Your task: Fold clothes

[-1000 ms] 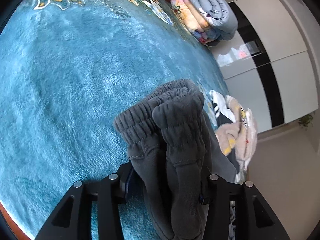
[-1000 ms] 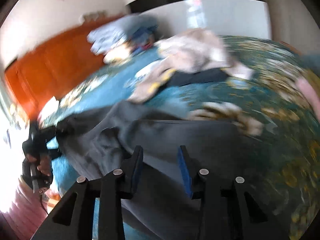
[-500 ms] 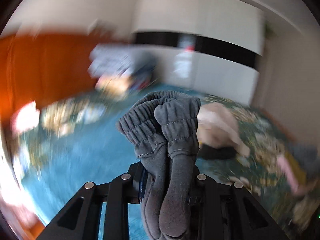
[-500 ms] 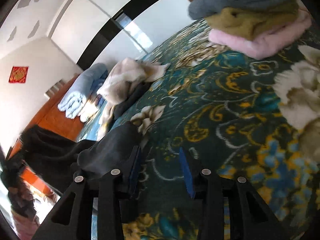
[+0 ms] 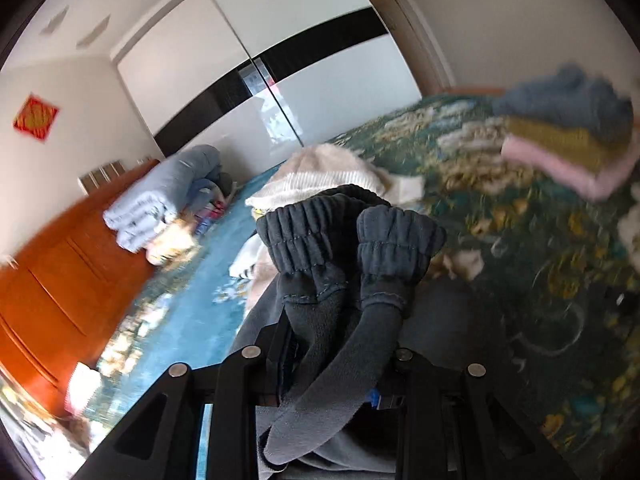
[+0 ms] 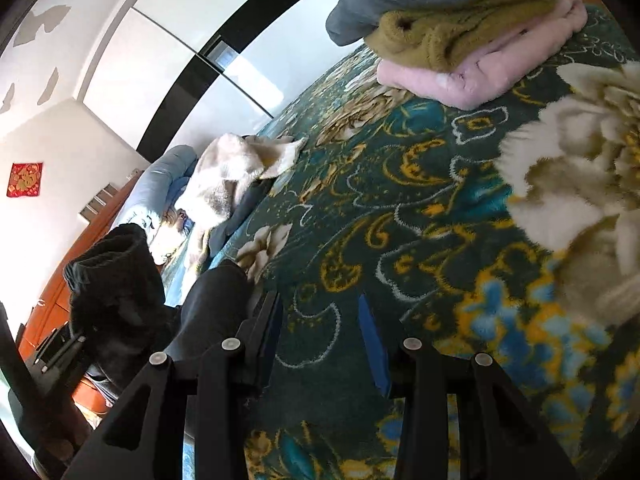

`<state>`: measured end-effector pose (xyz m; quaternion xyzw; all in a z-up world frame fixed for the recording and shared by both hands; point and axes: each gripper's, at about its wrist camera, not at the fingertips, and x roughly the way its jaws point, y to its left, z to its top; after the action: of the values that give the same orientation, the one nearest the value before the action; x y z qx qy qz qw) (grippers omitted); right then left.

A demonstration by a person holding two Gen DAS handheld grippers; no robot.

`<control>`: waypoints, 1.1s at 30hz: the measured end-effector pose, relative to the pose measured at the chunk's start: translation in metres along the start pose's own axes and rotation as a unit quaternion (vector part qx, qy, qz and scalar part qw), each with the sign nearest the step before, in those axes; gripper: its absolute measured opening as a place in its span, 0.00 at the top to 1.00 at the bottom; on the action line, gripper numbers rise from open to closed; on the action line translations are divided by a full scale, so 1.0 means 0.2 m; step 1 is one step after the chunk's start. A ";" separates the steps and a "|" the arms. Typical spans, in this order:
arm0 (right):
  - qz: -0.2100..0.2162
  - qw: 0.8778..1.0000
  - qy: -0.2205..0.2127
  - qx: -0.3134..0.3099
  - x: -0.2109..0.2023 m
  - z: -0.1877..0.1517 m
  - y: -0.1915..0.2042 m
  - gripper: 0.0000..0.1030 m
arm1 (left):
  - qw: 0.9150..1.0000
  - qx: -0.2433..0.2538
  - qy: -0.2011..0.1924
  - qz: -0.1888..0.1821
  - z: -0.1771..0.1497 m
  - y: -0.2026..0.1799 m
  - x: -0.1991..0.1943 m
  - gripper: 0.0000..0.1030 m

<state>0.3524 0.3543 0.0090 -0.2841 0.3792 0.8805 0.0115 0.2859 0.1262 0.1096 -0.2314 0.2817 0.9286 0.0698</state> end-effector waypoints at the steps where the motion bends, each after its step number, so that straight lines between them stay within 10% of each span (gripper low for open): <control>1: 0.000 1.000 0.001 -0.001 0.00 0.00 0.00 0.61 | 1.000 0.012 0.002 0.007 -0.01 -0.03 0.01 0.68; 7: -0.003 1.000 0.004 -0.008 0.01 -0.01 0.01 0.61 | 0.997 0.055 0.016 0.046 -0.05 -0.13 0.03 0.41; 15: -0.014 0.999 0.011 -0.027 0.03 -0.02 0.04 0.61 | 0.995 0.074 0.018 0.057 -0.07 -0.21 -0.02 0.38; 25: -0.020 0.999 0.013 -0.042 0.03 -0.03 0.07 0.61 | 0.998 0.052 0.035 -0.003 -0.01 -0.14 -0.11 0.37; 33: -0.019 0.998 0.006 -0.060 0.01 -0.03 0.11 0.61 | 0.998 0.050 -0.033 -0.035 0.10 -0.11 -0.32 0.16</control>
<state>0.3475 0.3338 0.0191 -0.2964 0.3200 0.8998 0.0090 0.3401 0.1554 0.1442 -0.2063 0.3173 0.9174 0.1232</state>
